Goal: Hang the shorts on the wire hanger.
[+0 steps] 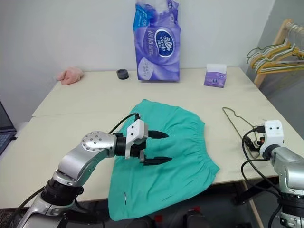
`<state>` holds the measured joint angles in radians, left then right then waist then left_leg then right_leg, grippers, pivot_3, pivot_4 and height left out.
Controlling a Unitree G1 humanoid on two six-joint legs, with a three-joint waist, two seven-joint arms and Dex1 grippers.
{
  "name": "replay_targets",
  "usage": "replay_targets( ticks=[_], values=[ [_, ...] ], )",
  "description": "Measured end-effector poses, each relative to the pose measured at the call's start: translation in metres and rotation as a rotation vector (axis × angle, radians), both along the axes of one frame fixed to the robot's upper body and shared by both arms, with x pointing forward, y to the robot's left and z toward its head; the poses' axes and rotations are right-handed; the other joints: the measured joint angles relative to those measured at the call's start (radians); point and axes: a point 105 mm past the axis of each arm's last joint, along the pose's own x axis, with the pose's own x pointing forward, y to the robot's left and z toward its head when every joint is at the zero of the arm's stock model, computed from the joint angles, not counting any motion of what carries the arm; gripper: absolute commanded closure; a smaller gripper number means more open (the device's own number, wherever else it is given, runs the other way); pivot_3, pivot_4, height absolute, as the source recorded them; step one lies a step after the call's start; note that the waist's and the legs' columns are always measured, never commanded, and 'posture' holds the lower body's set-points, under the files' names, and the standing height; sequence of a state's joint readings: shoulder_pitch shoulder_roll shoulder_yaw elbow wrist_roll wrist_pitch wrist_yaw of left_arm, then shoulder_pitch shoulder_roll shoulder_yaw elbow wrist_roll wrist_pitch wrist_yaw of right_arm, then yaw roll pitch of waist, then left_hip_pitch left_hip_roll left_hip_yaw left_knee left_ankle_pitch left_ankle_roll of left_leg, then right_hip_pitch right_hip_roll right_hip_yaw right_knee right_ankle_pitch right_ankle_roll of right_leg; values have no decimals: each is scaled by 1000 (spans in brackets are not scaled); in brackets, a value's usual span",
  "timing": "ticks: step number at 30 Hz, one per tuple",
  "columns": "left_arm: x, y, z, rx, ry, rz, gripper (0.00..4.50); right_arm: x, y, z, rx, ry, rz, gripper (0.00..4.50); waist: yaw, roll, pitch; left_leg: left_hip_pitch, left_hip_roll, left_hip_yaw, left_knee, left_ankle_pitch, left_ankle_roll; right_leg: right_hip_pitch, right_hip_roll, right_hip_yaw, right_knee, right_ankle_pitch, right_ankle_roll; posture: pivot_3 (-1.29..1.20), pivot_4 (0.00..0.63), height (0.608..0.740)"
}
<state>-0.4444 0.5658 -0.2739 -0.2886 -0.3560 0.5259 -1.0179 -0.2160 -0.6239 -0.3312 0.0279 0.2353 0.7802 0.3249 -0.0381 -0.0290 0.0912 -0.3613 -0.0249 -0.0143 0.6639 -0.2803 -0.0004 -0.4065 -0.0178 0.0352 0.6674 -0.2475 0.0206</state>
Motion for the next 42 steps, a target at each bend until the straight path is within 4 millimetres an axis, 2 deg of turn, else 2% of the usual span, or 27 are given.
replay_targets(
  ticks=[4,8,11,21,28,34,41,42],
  values=[
    [5,-7,8,-5,-38,-31,11,16,-22,1,8,-2,-53,164,-28,2,0,-1,0,2,-1,-2,3,0,2,3,-4,1,1,-120,65,740],
    [8,-10,8,-6,-41,-34,11,23,-26,-8,8,34,-31,164,-46,2,0,-1,1,2,-1,-3,5,0,1,3,-5,1,1,-104,67,740],
    [6,-13,8,-9,-38,-45,11,21,-21,-18,24,78,6,164,-46,2,0,-1,1,3,-1,-3,5,0,0,4,-5,1,2,-98,67,740],
    [7,-13,8,-7,-45,-44,11,-4,-18,-24,22,126,41,164,-43,2,0,-1,0,3,0,-3,5,1,0,4,-6,3,5,-110,69,740],
    [6,-17,8,-17,-46,-61,11,-9,-11,-26,87,169,52,164,-45,2,0,-1,0,3,0,-3,5,1,0,4,-6,3,5,-130,72,740],
    [7,-18,8,-14,-50,-69,0,-5,-6,-27,128,203,56,2124,-46,0,-1,-1,1,3,0,-3,5,2,0,4,-7,3,5,-124,73,740],
    [8,-17,7,-7,-53,-64,0,-2,-12,-35,142,231,19,4456,-46,-10,-8,0,1,3,0,-3,5,3,0,4,-8,3,5,-108,73,740],
    [8,-17,6,-7,-52,-62,0,-1,-13,-35,130,228,21,4456,-46,-11,-8,0,1,3,0,-3,5,3,0,4,-9,3,6,-108,73,740]
  ],
)
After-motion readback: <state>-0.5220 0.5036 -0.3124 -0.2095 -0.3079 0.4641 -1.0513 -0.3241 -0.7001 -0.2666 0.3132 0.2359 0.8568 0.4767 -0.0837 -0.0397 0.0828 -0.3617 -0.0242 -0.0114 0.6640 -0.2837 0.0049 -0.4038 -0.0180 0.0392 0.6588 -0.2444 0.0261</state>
